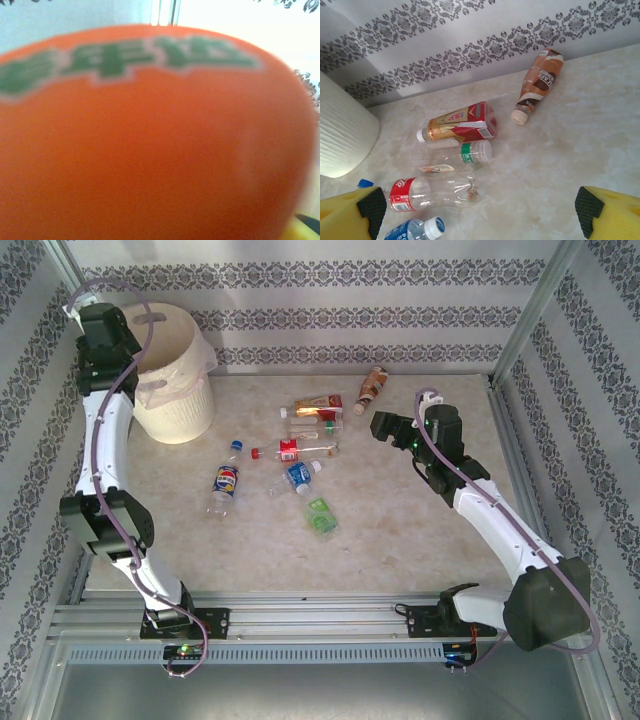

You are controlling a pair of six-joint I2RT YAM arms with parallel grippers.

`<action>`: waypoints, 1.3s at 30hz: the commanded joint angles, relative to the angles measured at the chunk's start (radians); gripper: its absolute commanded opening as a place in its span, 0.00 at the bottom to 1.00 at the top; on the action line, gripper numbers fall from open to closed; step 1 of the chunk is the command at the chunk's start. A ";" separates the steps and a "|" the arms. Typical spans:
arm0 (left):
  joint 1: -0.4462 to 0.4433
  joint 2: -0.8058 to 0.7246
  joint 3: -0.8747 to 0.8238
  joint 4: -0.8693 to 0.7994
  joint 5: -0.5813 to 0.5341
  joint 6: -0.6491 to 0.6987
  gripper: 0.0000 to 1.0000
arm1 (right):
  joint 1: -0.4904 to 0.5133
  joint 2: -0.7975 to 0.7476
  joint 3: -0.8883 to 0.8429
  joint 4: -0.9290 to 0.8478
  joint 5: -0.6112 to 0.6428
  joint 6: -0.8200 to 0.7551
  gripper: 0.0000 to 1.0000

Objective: Put the plastic bottles in the bin

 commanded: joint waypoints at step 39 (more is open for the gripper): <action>-0.295 -0.148 -0.070 -0.259 0.135 -0.214 1.00 | -0.060 -0.027 -0.122 0.009 0.051 0.149 0.98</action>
